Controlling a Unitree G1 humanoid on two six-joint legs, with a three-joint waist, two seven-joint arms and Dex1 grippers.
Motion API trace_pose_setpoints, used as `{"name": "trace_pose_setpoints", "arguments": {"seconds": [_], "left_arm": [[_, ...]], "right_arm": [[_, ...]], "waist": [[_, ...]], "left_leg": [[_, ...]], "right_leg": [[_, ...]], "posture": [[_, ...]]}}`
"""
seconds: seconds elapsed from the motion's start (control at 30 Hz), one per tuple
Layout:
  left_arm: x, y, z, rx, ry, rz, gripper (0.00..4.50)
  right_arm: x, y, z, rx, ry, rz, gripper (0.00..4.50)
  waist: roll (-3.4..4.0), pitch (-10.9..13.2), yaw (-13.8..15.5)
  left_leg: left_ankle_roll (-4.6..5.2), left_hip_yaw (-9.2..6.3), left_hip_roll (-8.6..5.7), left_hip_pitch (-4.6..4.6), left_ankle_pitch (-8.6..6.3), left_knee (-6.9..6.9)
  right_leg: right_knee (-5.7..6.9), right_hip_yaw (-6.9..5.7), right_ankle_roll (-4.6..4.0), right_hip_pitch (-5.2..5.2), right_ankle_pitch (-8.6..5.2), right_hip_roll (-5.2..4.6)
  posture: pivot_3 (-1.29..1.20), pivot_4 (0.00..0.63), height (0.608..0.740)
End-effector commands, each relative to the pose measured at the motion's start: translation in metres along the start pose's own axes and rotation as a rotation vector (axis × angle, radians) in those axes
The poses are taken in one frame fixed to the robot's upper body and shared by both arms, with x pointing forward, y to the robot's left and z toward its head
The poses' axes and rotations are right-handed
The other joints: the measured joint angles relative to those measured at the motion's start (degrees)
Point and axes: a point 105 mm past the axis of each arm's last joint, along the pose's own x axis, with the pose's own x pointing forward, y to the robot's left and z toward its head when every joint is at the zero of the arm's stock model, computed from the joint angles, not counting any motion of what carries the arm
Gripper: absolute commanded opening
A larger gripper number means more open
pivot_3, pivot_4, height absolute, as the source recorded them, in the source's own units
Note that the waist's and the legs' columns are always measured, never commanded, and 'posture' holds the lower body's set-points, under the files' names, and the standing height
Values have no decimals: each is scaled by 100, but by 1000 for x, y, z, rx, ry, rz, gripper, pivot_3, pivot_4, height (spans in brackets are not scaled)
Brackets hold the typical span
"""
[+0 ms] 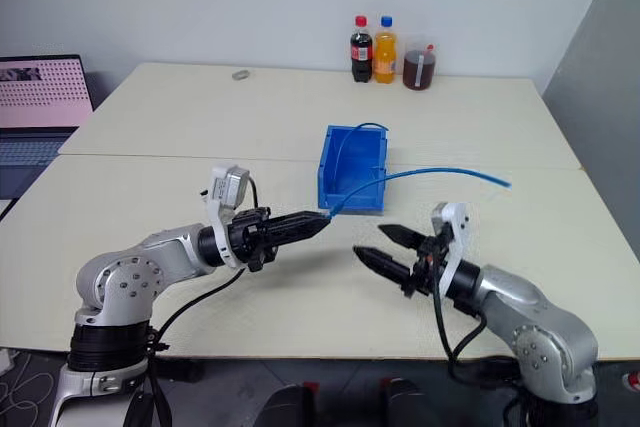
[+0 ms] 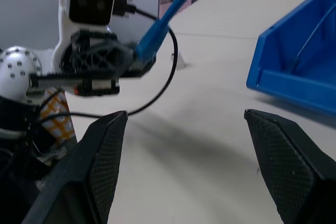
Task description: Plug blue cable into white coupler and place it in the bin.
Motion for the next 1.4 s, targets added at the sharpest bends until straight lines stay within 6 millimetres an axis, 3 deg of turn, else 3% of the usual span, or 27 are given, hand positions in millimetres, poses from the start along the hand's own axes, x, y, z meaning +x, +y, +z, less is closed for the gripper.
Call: {"name": "trace_pose_setpoints", "arguments": {"seconds": [0.03,0.47,0.57,0.83,1.0,1.17,1.37,1.4], "left_arm": [[2,-11,7,27,-6,-36,256],[3,-12,5,34,2,-33,256],[3,-12,5,39,6,-32,256],[1,-13,4,44,10,-27,256],[0,-13,5,51,14,-29,255],[0,-7,5,119,21,-7,255],[-4,5,-11,255,111,43,255],[-5,7,-13,268,118,50,955]], "right_arm": [[6,6,15,20,-51,62,3772],[33,17,24,83,-58,210,3772],[34,21,26,90,-60,240,3290],[35,32,22,108,-23,311,1251],[35,34,19,110,5,330,215],[33,34,17,109,30,347,90],[31,33,14,104,59,352,85],[30,33,14,103,61,351,80]], "waist": [[0,0,-4],[1,0,-15],[1,0,-15],[1,0,-16],[1,0,-17],[1,1,-17],[2,1,-15],[2,1,-15]], "left_leg": [[0,2,0,0,0,-1],[0,3,0,-1,0,-2],[0,3,0,-2,0,-2],[0,4,0,-2,0,-3],[0,4,0,-2,0,-3],[0,4,0,-2,0,-3],[0,6,0,-2,0,-6],[0,7,0,-2,0,-6]], "right_leg": [[0,2,-1,0,0,0],[-2,2,-3,-3,-2,0],[-3,2,-3,-3,-2,0],[-4,2,-3,-3,-2,-1],[-4,2,-3,-4,-2,-1],[-5,2,-3,-4,-2,-1],[-8,4,-3,-6,-2,-1],[-8,5,-3,-6,-2,-1]], "posture": [[0,150,740],[0,150,740],[0,150,740],[0,150,740],[0,150,740],[0,150,740],[0,150,740],[0,150,740]]}}
